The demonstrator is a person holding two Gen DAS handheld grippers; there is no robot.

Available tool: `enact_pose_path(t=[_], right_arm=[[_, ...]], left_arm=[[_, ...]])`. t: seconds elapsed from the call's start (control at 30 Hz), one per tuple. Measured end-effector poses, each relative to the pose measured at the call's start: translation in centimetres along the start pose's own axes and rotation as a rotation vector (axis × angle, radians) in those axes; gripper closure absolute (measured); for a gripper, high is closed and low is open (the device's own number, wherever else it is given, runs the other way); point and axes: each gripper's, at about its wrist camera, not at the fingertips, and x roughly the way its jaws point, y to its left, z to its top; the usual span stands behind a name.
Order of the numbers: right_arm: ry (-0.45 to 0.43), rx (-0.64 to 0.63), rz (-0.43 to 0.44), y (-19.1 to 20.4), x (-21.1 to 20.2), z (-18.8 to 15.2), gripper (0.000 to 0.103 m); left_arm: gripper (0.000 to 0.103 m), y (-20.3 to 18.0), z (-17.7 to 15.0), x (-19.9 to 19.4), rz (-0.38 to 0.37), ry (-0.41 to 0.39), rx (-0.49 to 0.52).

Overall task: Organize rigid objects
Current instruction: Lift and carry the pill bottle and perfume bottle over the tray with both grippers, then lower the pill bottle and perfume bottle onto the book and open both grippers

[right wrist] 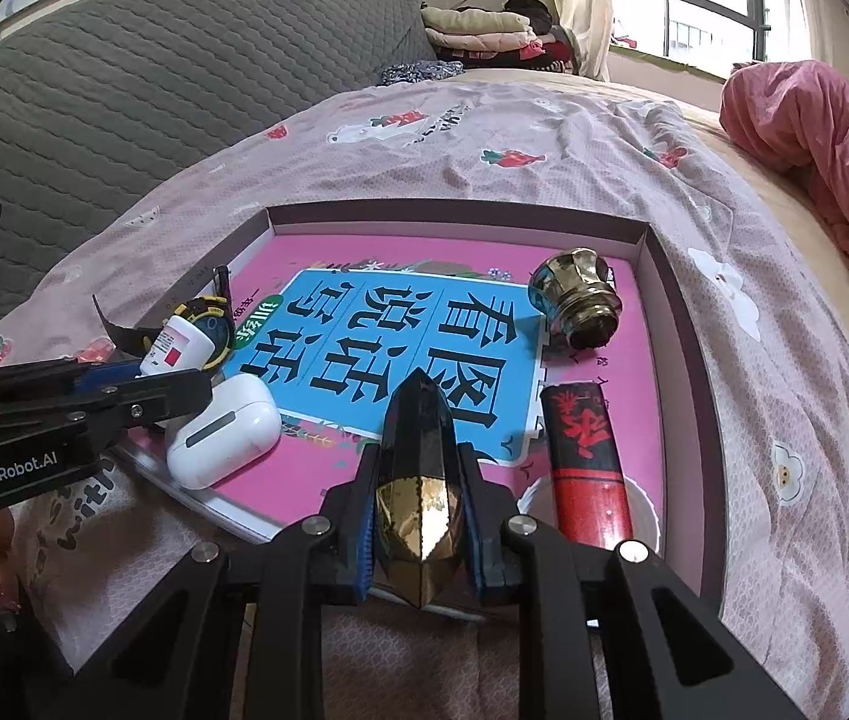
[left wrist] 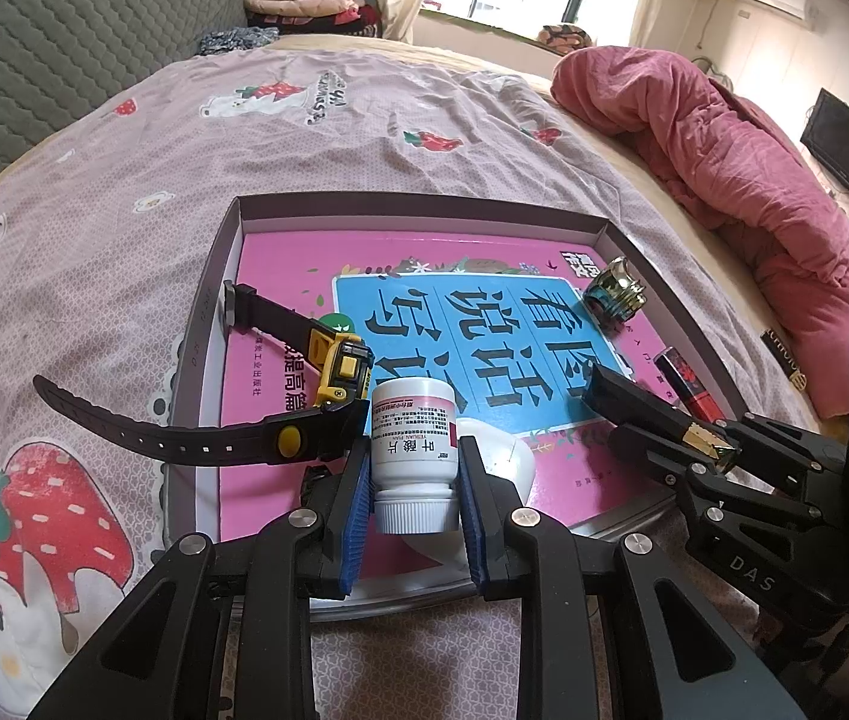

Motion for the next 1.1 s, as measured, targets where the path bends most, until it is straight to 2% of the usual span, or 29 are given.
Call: enact_pose_path(t=[0.27,0.33,0.43,1.1], right_arm=[[-0.013,-0.007,-0.002,0.2,-0.3,0.0,0.079],[-0.015,-0.009,-0.003,0.3,-0.4,-0.1,0.072],[-0.019,-0.013,-0.009,0.3,-0.5,-0.1,0.068],[-0.045,-0.048,-0.019,0.9,-1.3,-0.2,0.067]], left_arm=[[0.076,0.0,0.0,0.0,-0.001,0.0,0.0],[0.076,0.0,0.0,0.0,0.0,0.0,0.001],[0.076,0.0,0.1,0.0,0.0,0.0,0.0],[0.075,0.5,0.2,0.1,-0.007,0.002,-0.009]])
